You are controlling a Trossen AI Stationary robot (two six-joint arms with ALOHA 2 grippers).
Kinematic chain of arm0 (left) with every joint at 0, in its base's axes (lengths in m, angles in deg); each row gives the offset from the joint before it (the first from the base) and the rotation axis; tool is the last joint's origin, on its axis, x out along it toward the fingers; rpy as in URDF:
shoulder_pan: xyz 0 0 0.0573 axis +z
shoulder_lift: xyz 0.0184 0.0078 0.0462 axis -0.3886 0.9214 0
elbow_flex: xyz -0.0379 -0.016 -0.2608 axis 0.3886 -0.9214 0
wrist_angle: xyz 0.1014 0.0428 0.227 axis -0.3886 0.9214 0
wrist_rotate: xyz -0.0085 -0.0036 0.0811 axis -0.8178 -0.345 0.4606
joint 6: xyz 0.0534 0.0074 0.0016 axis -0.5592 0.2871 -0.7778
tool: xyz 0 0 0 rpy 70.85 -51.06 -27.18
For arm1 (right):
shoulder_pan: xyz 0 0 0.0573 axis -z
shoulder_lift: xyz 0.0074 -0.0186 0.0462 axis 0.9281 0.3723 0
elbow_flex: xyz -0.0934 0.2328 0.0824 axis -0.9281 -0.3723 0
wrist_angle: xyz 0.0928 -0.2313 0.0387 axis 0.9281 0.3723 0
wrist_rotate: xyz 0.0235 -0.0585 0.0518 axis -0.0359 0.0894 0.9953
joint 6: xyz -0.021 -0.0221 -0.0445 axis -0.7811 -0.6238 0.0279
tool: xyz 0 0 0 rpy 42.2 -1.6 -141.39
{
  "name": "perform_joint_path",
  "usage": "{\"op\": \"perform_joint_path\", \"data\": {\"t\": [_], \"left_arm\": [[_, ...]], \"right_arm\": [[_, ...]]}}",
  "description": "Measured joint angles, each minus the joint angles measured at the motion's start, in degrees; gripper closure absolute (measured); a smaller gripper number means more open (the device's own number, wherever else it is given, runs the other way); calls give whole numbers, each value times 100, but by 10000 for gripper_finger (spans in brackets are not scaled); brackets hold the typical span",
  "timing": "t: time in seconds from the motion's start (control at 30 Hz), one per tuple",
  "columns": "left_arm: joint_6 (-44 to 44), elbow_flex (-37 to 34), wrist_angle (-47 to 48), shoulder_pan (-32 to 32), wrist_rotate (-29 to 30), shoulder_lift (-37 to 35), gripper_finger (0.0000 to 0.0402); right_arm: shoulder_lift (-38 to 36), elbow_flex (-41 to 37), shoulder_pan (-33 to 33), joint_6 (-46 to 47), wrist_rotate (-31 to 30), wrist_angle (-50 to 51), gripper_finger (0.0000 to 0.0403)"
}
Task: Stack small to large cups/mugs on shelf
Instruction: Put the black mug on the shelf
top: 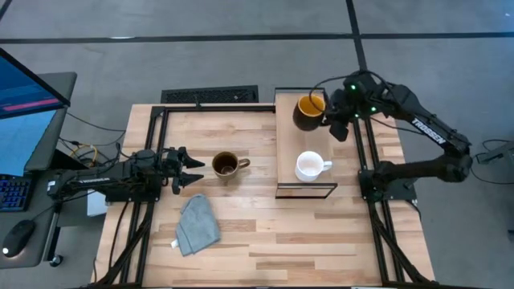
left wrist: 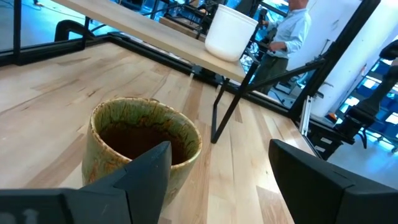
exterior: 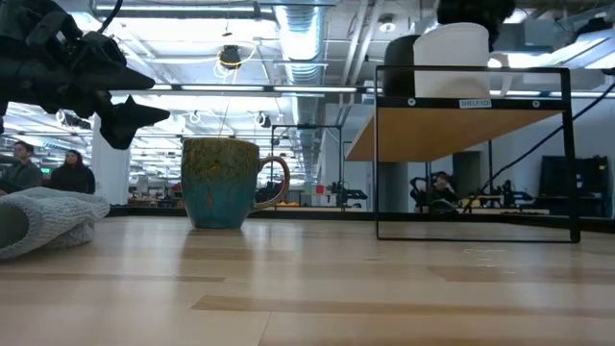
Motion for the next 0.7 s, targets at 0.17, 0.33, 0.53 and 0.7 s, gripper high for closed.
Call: {"op": "perform_joint_path", "data": {"t": [0.17, 0.33, 0.53, 0.7], "left_arm": [[-4, 0, 2, 2, 7, 0, 141], [-2, 0, 4, 2, 13, 0, 141], [-2, 0, 8, 2, 23, 0, 141], [-2, 0, 11, 2, 35, 0, 141]], "right_arm": [[-273, -416, 59, -158, 112, -122, 325], [-336, -732, 66, -358, 121, -158, 325], [-329, -1090, 62, -671, 331, -264, 325], [-329, -1204, 64, -813, 382, -400, 325]]}}
